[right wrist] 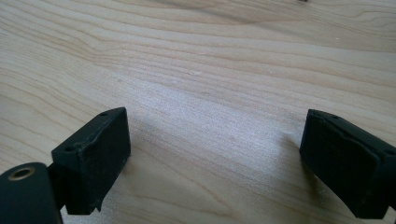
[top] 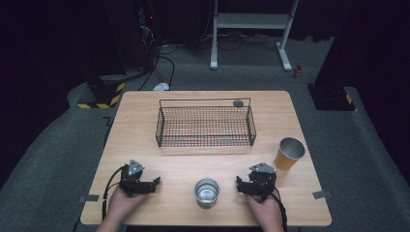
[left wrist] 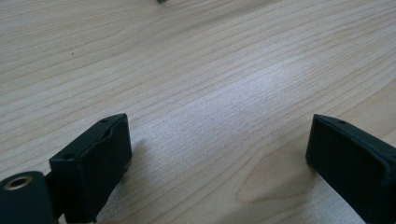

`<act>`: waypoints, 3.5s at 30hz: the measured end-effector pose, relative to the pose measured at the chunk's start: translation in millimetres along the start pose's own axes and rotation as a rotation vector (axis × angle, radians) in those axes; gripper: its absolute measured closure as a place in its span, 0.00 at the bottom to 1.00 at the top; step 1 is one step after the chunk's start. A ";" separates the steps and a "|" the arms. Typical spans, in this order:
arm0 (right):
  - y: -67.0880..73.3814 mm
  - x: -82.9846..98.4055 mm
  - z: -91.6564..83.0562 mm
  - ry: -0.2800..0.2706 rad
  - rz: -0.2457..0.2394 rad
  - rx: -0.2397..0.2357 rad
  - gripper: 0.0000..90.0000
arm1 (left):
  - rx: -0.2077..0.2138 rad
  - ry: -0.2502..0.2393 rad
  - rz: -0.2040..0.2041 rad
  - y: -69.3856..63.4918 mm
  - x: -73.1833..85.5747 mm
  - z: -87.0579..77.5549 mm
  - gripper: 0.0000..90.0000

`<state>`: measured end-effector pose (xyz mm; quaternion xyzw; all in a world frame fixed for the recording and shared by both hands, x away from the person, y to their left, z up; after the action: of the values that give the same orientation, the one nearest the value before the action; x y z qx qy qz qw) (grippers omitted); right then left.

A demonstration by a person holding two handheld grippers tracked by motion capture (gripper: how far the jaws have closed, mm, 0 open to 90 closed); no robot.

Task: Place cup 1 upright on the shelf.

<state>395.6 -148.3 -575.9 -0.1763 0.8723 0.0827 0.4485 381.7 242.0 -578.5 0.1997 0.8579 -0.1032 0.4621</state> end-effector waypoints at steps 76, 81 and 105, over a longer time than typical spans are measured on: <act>-18.2 -39.2 -58.2 -0.267 -0.014 -0.011 0.16 | -0.004 -0.004 -0.005 1.4 -1.5 1.1 0.11; -24.3 -38.5 -64.2 -0.281 -0.010 0.006 0.16 | -0.004 -0.006 -0.004 1.6 -2.1 2.2 0.11; -60.2 -21.4 -91.9 -0.301 0.052 0.106 0.18 | 0.012 0.000 0.001 0.5 -6.6 8.1 0.12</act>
<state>360.8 -226.7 -504.0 -0.1153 0.8027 0.0739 0.5804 391.3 237.9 -577.4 0.2028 0.8572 -0.1083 0.4608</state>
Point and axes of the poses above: each handheld gripper's, and its own axes: z roughly forward along the jaws, x roughly out of its underside, y roughly to its left, the point moved 7 cm from there along z, roughly forward along the jaws, and after that the axes turned 10 degrees about -y, right-handed, at the moved point
